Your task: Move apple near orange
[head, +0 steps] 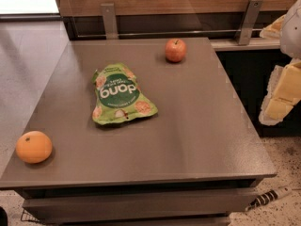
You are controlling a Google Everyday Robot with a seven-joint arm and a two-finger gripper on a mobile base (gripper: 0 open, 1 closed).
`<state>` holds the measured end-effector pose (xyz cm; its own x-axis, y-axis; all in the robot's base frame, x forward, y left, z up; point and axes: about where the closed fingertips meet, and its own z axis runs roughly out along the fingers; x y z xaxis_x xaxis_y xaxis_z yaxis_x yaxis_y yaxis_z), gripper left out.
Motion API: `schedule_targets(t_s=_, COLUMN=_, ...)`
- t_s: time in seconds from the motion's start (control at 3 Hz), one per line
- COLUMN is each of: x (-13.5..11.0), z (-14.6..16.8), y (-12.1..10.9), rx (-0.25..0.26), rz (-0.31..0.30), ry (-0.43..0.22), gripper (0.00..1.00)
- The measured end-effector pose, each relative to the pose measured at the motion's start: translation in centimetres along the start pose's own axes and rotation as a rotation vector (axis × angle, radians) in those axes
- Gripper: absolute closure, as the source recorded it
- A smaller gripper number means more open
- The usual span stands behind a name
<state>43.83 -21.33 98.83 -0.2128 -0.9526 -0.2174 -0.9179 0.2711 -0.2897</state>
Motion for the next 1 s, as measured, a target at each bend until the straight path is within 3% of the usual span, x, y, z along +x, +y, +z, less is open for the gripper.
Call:
schedule_targets(t_s=0.33, x=0.1, z=0.1, y=-0.4, rx=0.006, rz=0.003, ry=-0.011, gripper=0.00)
schedule_targets(t_s=0.67, x=0.5, z=0.3, y=-2.3, rx=0.037, rz=0.016, ry=-0.064, gripper=0.00)
schedule_targets(t_s=1.0, x=2.6, z=3.1, y=-6.5, rx=0.083, rz=0.105, ry=-0.239, gripper=0.00)
